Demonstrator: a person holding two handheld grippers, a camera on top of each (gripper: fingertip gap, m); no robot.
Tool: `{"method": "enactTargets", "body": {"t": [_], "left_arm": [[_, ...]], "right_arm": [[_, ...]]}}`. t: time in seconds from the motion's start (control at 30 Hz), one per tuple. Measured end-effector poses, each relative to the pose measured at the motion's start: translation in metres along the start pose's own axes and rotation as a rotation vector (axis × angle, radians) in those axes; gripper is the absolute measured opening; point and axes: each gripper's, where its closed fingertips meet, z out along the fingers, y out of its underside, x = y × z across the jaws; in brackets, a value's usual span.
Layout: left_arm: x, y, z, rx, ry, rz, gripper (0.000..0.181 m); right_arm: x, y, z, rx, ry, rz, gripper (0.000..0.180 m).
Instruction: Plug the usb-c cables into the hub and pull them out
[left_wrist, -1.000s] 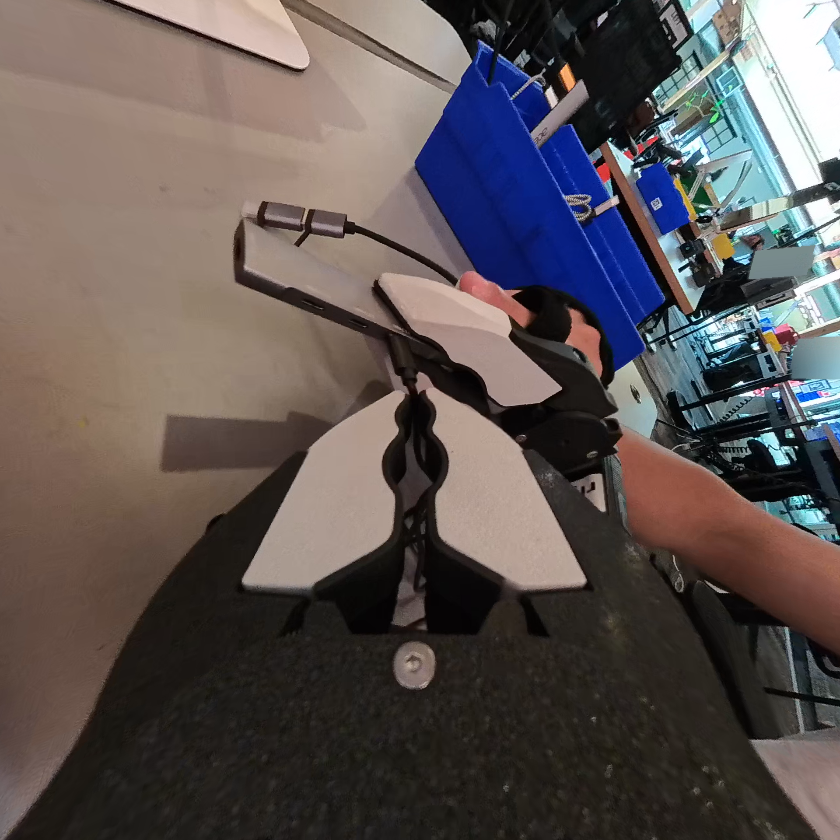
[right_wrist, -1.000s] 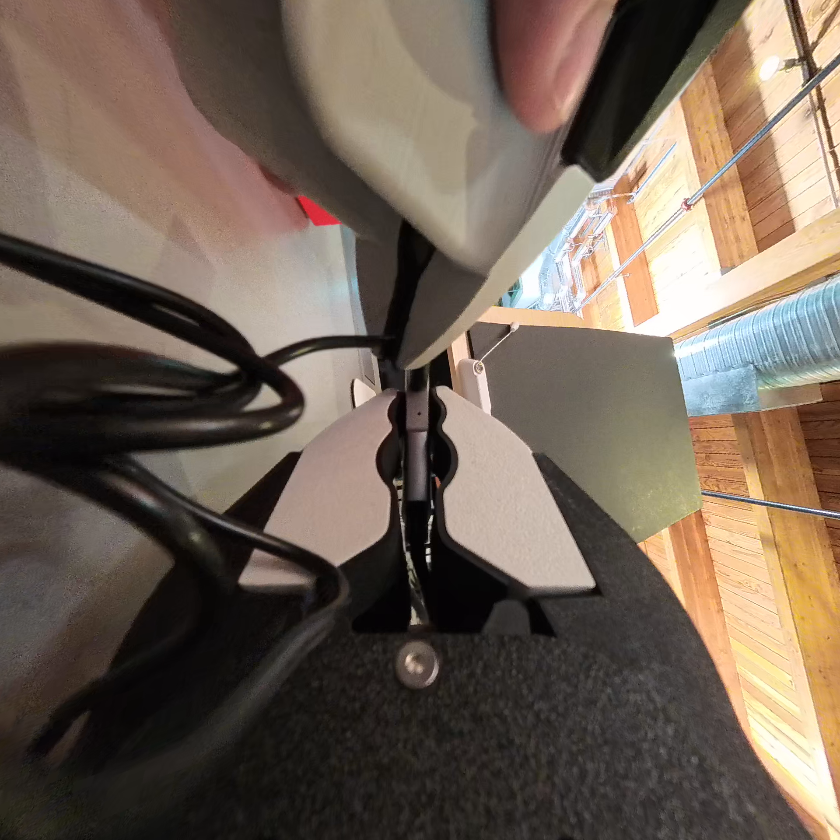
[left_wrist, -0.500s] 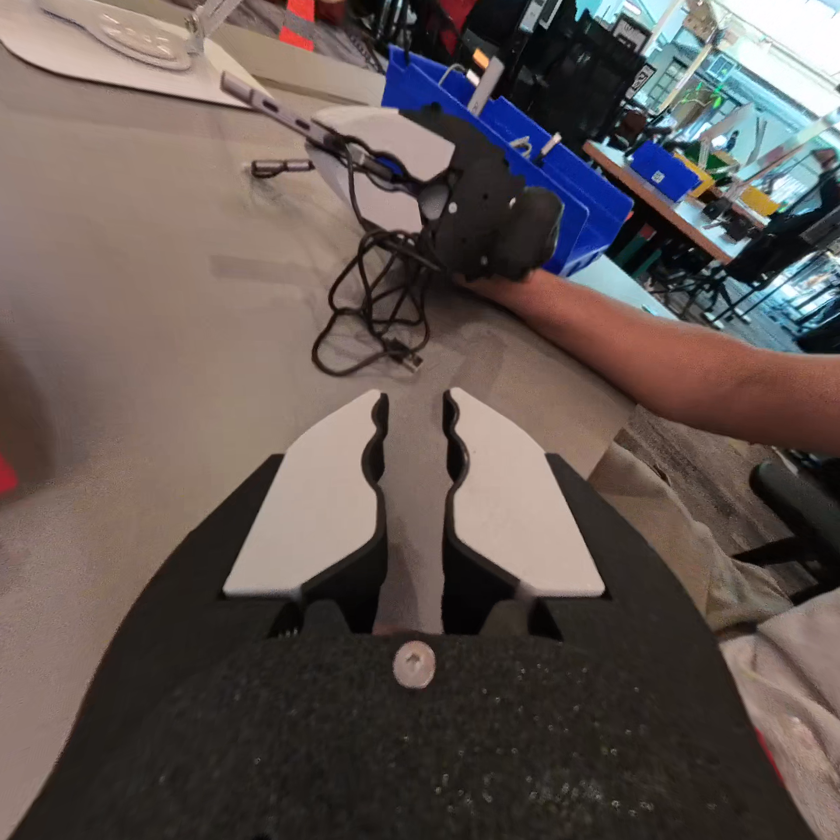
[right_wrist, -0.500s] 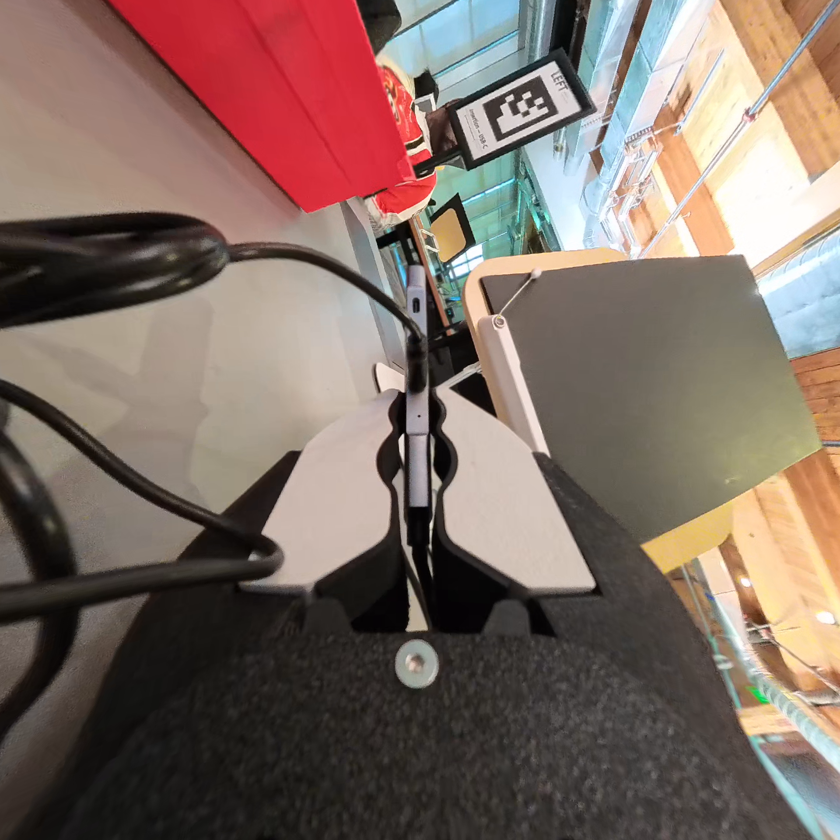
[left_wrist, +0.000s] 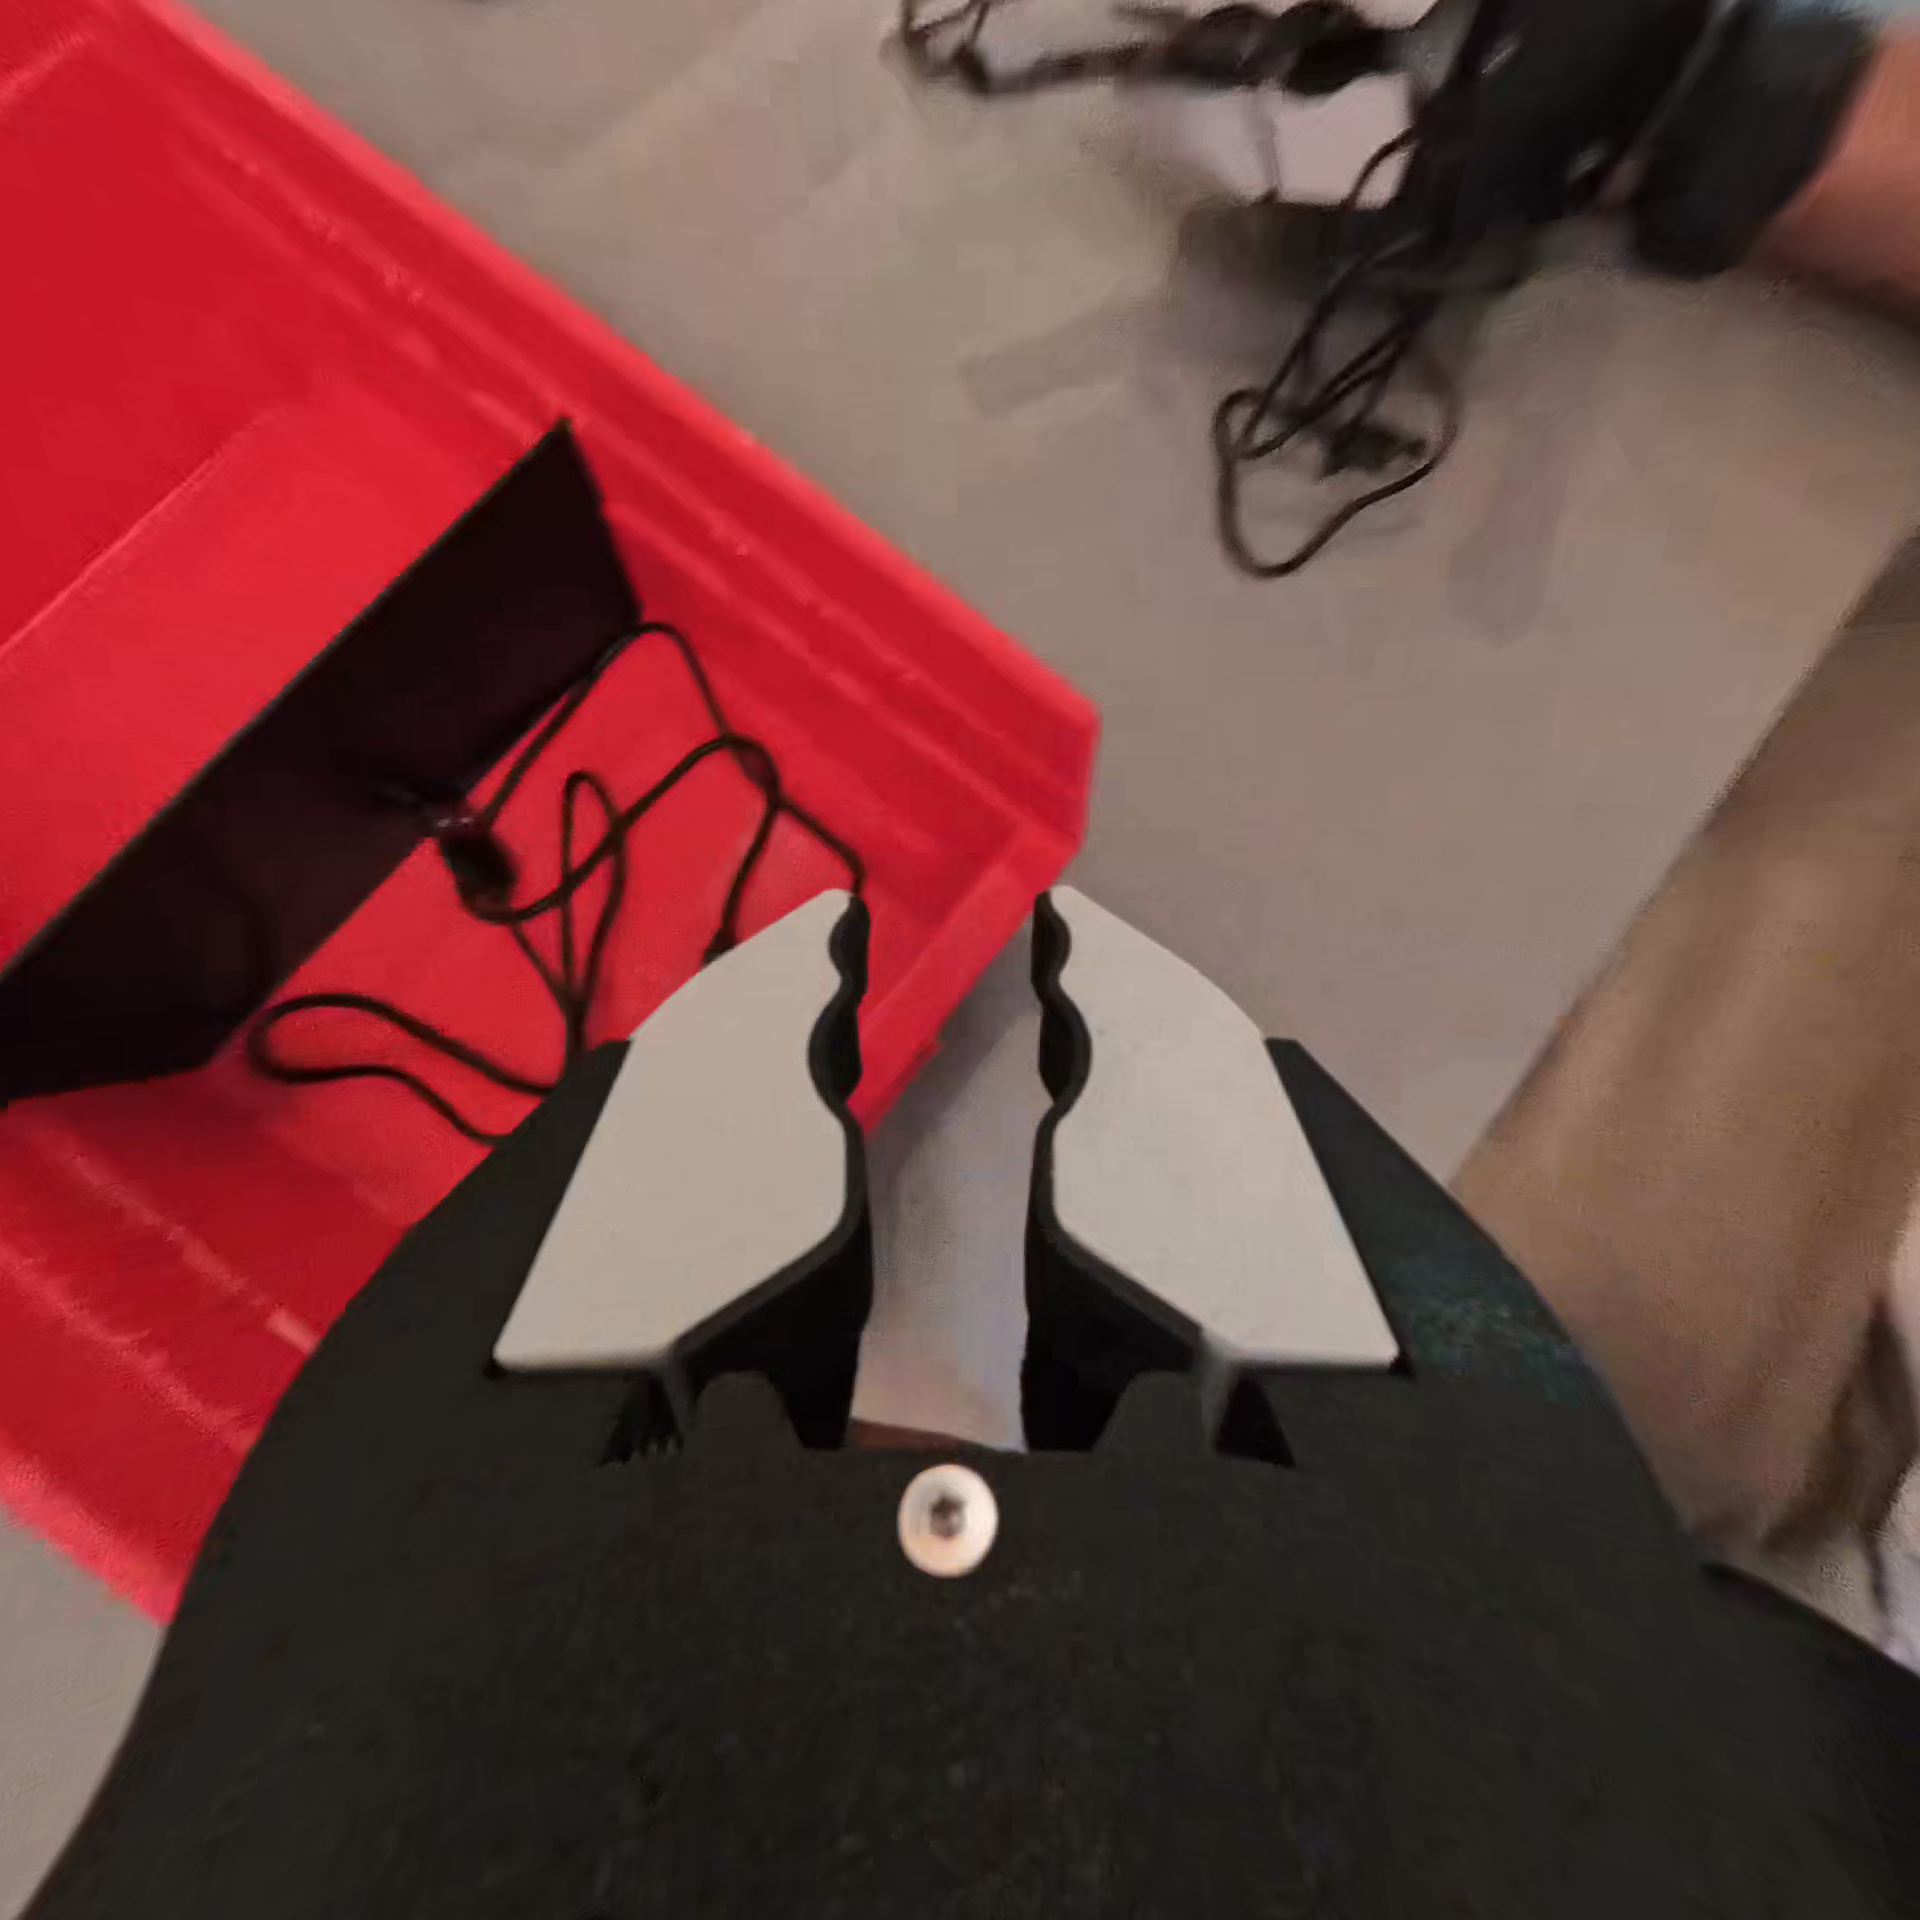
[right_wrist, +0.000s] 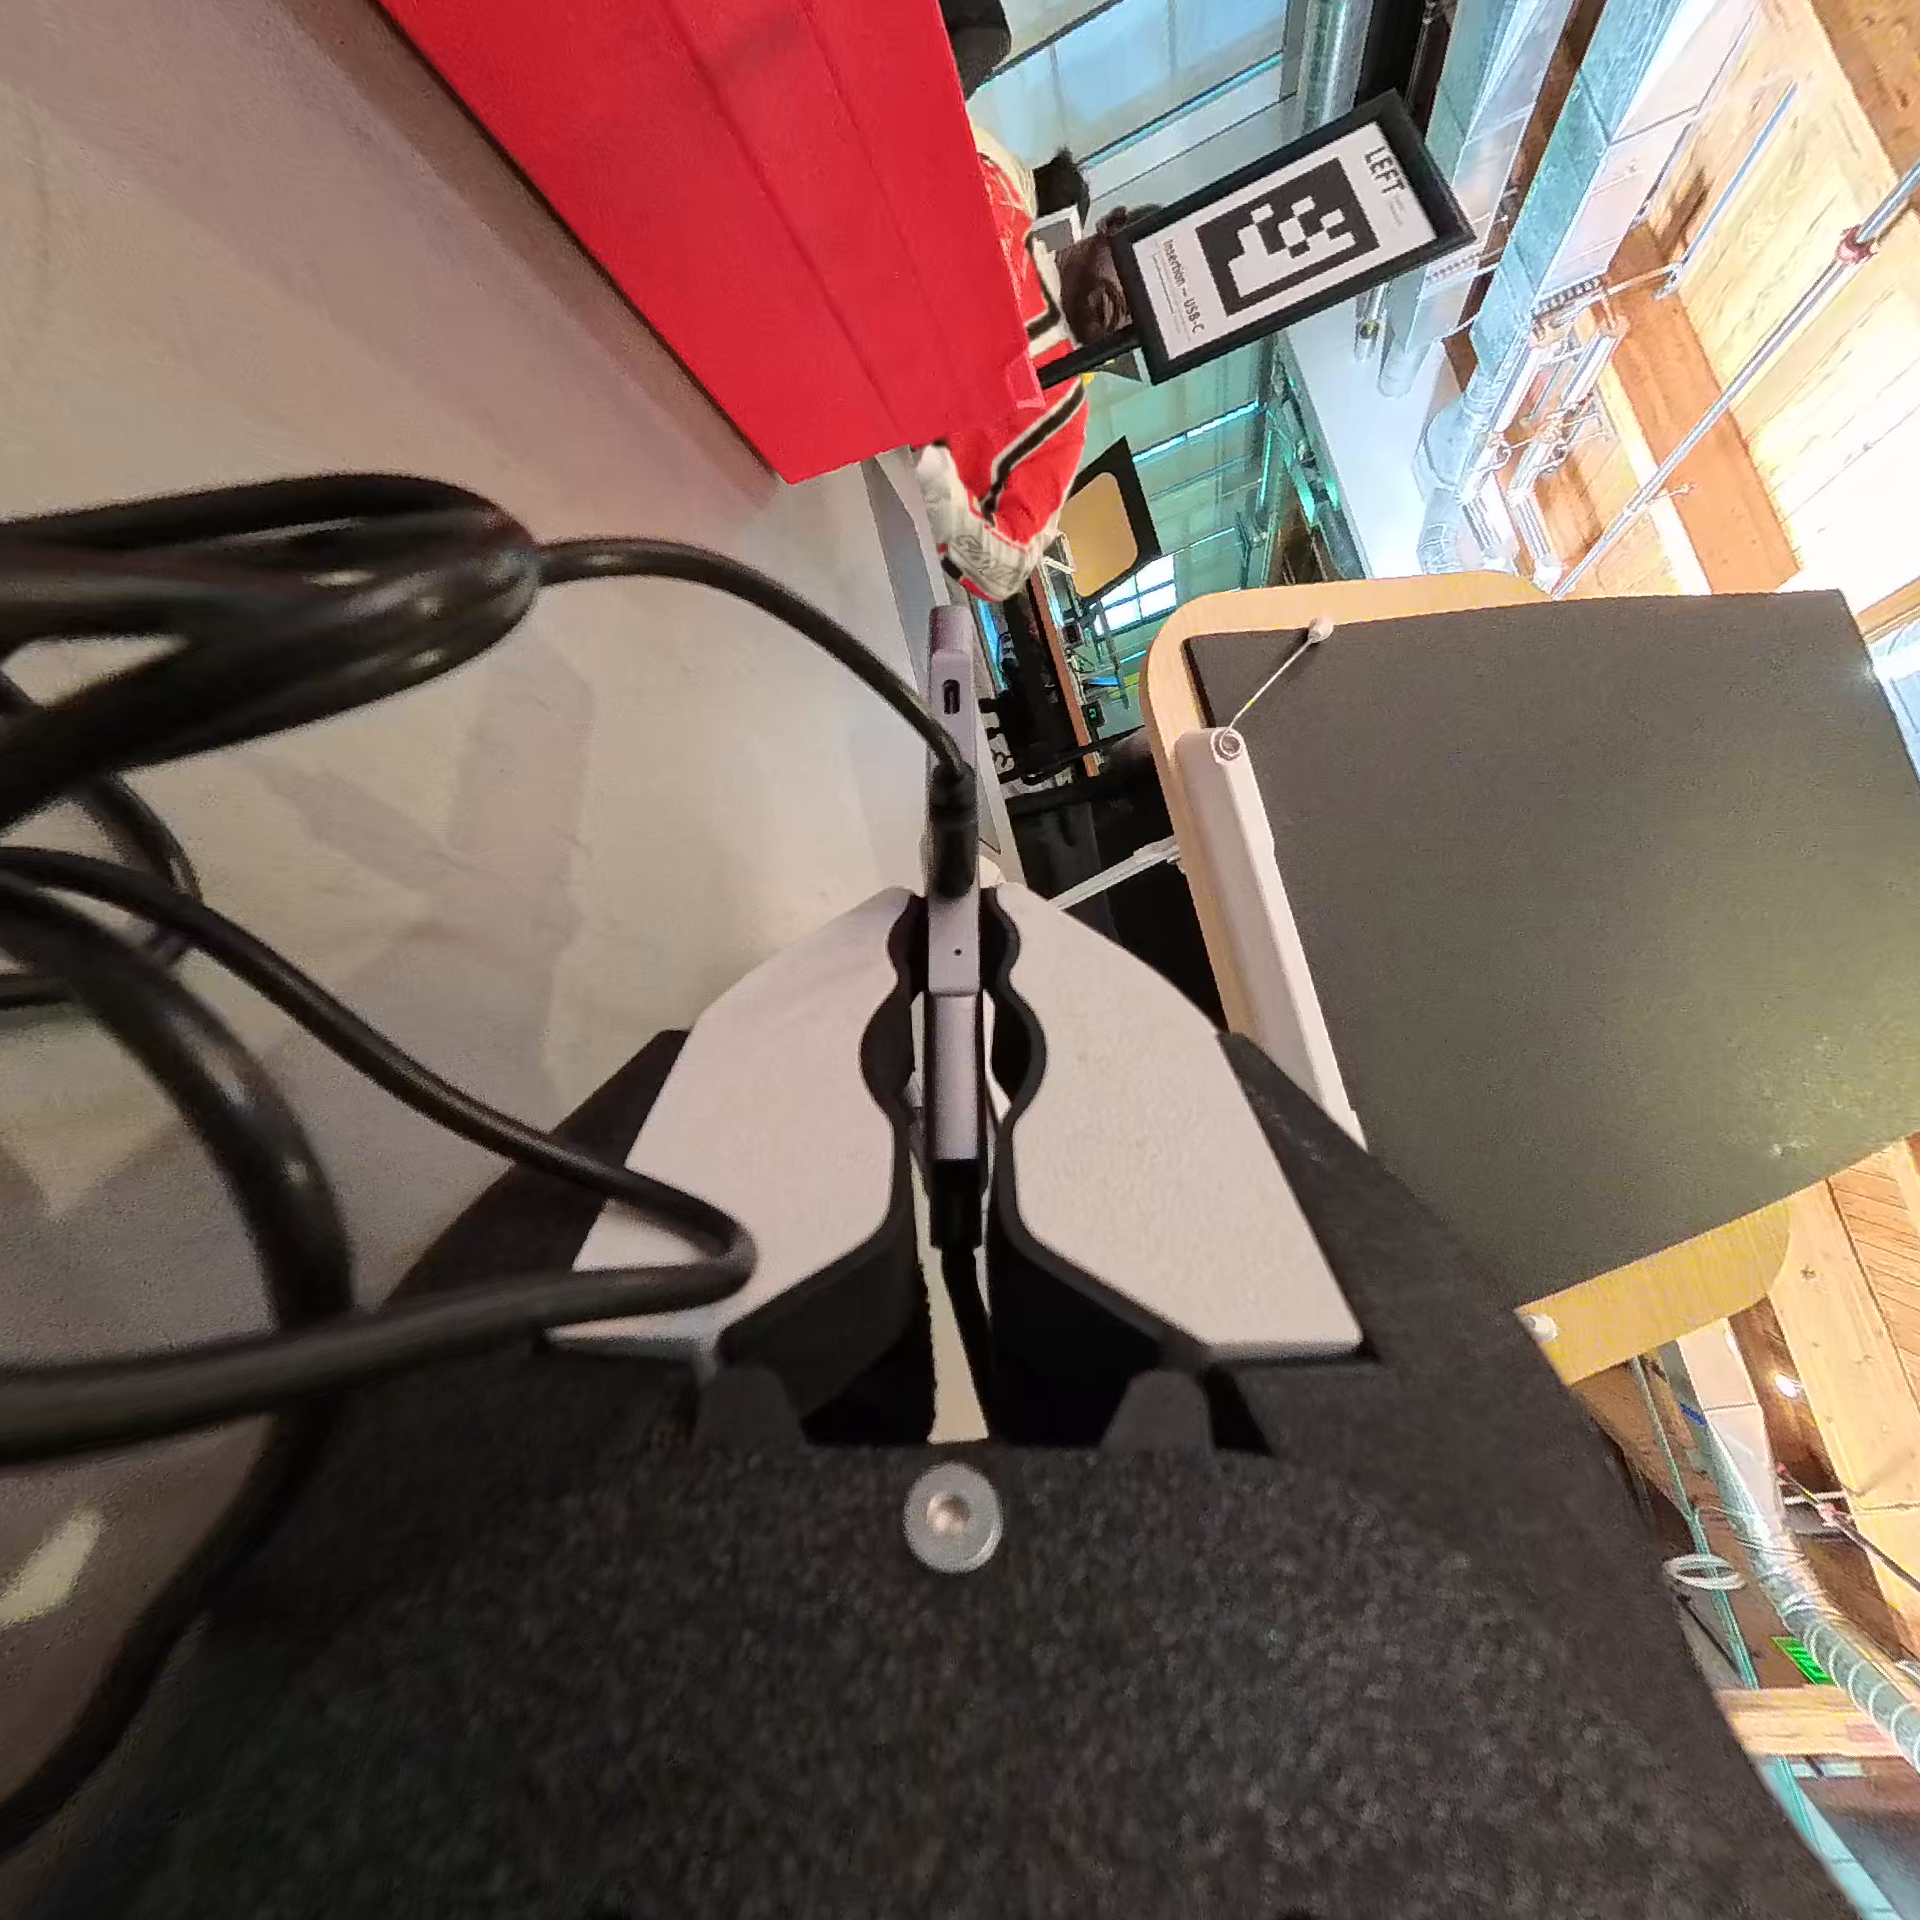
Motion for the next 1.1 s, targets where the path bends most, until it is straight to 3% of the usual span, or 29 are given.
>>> {"method": "enactTargets", "body": {"t": [0.23, 0.4, 0.47, 0.5, 0.57, 0.67, 0.77, 0.87, 1.1], "left_arm": [[-0.066, 0.035, 0.063, -0.427, -0.027, 0.086, 0.026], [-0.068, 0.045, 0.079, -0.505, -0.001, 0.153, 0.024], [-0.075, 0.054, 0.081, -0.556, -0.044, 0.198, 0.015], [-0.070, 0.054, 0.082, -0.540, -0.014, 0.202, 0.002], [-0.070, 0.054, 0.083, -0.520, -0.023, 0.219, 0.002], [-0.089, 0.044, 0.072, -0.477, -0.192, 0.262, 0.002], [-0.092, 0.002, 0.034, -0.236, -0.296, 0.161, 0.002], [-0.085, -0.052, -0.036, 0.031, -0.421, 0.124, 0.001], [-0.008, -0.178, -0.207, 0.449, -0.595, 0.244, 0.002]], "right_arm": [[-0.003, 0.002, 0.000, -0.010, -0.014, -0.004, 0.009], [-0.003, 0.002, 0.001, -0.007, -0.024, 0.008, 0.009], [-0.004, 0.002, 0.002, -0.007, -0.029, 0.014, 0.009], [-0.003, 0.002, 0.002, -0.006, -0.030, 0.017, 0.009], [-0.004, 0.002, 0.002, -0.007, -0.034, 0.023, 0.009], [-0.003, 0.003, 0.002, -0.009, -0.033, 0.027, 0.009], [-0.003, 0.003, 0.002, -0.010, -0.032, 0.026, 0.009], [-0.003, 0.003, 0.001, -0.011, -0.030, 0.025, 0.009], [-0.003, 0.003, 0.000, -0.019, -0.021, 0.008, 0.009]]}}
